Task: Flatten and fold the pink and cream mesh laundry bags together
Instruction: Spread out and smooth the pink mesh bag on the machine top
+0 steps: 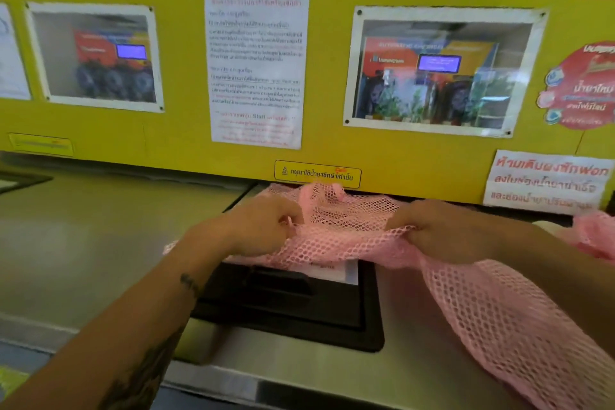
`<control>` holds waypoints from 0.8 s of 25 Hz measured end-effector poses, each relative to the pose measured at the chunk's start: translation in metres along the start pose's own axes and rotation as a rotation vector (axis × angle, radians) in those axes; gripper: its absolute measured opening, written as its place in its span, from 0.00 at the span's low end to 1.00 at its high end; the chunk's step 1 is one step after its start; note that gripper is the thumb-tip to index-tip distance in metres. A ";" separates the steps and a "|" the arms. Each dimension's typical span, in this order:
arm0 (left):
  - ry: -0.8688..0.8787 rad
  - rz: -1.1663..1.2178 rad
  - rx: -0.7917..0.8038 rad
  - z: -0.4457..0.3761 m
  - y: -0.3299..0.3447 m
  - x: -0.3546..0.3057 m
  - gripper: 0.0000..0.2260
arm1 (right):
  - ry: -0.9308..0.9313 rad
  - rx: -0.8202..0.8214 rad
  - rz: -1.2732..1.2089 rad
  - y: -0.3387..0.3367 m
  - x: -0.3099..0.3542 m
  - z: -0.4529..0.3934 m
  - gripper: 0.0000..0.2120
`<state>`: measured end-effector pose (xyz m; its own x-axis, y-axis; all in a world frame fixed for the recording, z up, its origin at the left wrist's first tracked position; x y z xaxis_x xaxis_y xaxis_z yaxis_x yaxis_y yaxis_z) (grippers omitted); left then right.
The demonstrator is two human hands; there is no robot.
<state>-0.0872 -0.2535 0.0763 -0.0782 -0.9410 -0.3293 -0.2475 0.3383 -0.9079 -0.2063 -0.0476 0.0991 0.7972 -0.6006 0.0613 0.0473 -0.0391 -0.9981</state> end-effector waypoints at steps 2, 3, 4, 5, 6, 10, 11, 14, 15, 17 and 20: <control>0.023 0.166 -0.198 -0.007 -0.023 -0.001 0.09 | 0.077 -0.038 0.125 -0.006 -0.005 0.001 0.16; 0.023 0.191 -0.300 -0.010 -0.035 0.001 0.07 | 0.123 -0.083 0.200 -0.009 -0.006 0.003 0.19; 0.019 0.135 -0.378 -0.014 -0.045 0.004 0.05 | 0.141 -0.121 0.206 -0.011 -0.004 0.005 0.23; 0.011 0.007 -0.418 -0.016 -0.048 0.009 0.03 | 0.121 -0.119 0.136 -0.011 0.005 0.009 0.27; 0.012 -0.155 -0.434 -0.016 -0.048 0.009 0.03 | 0.074 -0.110 0.031 -0.010 0.016 0.013 0.29; -0.005 -0.470 -0.412 0.000 -0.019 0.002 0.10 | -0.055 -0.134 0.055 0.011 0.051 0.011 0.20; -0.014 -0.451 -0.387 0.006 -0.014 0.001 0.12 | -0.068 -0.151 0.106 0.017 0.053 0.005 0.16; -0.114 -0.057 -0.153 0.025 -0.002 0.010 0.14 | -0.112 -0.185 0.062 0.019 0.051 -0.013 0.05; -0.159 0.045 -0.061 0.029 0.003 0.013 0.15 | -0.107 -0.183 -0.025 0.014 0.048 -0.019 0.08; -0.198 0.026 0.049 0.030 0.011 0.020 0.17 | -0.090 -0.164 -0.305 -0.001 0.045 -0.025 0.14; -0.179 -0.060 -0.095 0.018 0.010 0.029 0.18 | -0.097 -0.134 -0.708 -0.022 0.042 -0.022 0.17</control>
<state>-0.0745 -0.2773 0.0532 0.1101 -0.9396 -0.3242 -0.3367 0.2716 -0.9016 -0.1871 -0.0893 0.1236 0.6532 -0.3217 0.6854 0.5024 -0.4931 -0.7102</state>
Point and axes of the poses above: each hand's wrist, its own z-axis away from the middle knuckle, its own y-axis out of the palm, x = y × z, the point moved 5 cm from there along -z, towards the middle knuckle, and after that the axes turned 12 degrees about y, right-handed, at the moved point
